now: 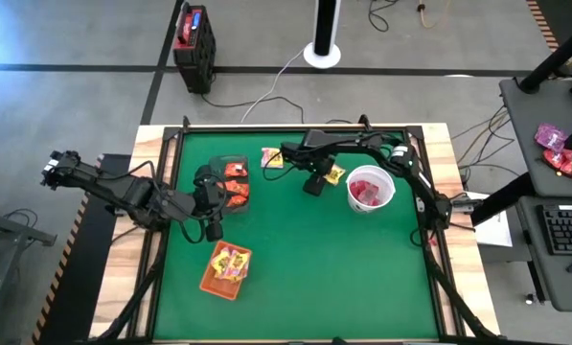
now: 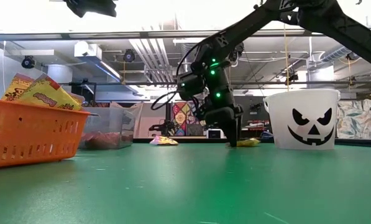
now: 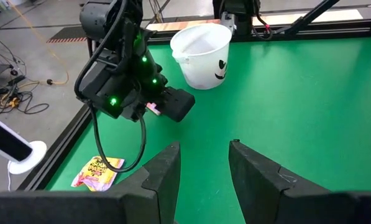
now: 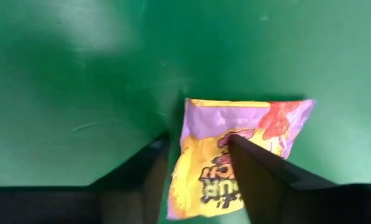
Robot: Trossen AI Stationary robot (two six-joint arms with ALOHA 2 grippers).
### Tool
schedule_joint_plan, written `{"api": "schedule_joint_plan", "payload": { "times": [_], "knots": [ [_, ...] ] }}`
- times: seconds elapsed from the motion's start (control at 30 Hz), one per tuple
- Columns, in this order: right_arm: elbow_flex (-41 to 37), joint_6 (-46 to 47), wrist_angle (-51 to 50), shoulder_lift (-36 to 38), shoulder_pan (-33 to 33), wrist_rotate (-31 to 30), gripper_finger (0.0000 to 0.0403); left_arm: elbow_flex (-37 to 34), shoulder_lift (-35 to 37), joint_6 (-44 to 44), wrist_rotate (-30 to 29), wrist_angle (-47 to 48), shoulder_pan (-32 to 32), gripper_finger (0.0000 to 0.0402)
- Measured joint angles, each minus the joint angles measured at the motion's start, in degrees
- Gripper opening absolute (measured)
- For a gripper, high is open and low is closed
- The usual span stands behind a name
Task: Sort candy by brand, put in halloween buckets
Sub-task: Put the yellow candy into the orange bin
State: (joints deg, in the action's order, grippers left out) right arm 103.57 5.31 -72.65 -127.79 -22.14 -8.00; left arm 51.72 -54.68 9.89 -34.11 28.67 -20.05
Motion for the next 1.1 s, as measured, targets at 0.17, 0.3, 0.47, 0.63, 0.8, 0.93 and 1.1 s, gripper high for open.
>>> {"api": "schedule_joint_plan", "payload": {
  "times": [0.17,0.3,0.47,0.63,0.8,0.93,1.1],
  "knots": [
    [0.0,-2.1,0.5,-0.1,0.0,0.5,0.0055,-0.1,0.0,0.0,0.0,0.0,0.0,0.0121],
    [-0.2,-3.0,0.4,1.0,0.0,0.7,0.0019,-0.1,0.0,0.0,0.0,0.0,0.0,0.0121],
    [-0.4,-1.7,1.1,7.3,2.0,2.9,0.0014,-0.1,0.0,0.6,0.6,0.0,-0.1,0.0121],
    [-5.0,-0.7,13.5,17.8,7.2,14.1,0.0013,-0.1,0.0,2.2,1.0,0.1,-0.6,0.0121],
    [-15.1,1.1,40.3,26.2,15.0,20.7,0.0013,-0.1,0.0,4.0,1.0,0.2,-0.6,0.0121],
    [-23.7,-0.2,64.8,27.7,21.0,23.2,0.0013,1.1,0.9,2.8,0.8,1.5,-0.6,0.0121],
    [-28.4,-0.9,92.4,23.3,26.5,25.0,0.0013,6.7,1.4,2.6,-3.8,6.2,-0.6,0.0121]
  ]
}}
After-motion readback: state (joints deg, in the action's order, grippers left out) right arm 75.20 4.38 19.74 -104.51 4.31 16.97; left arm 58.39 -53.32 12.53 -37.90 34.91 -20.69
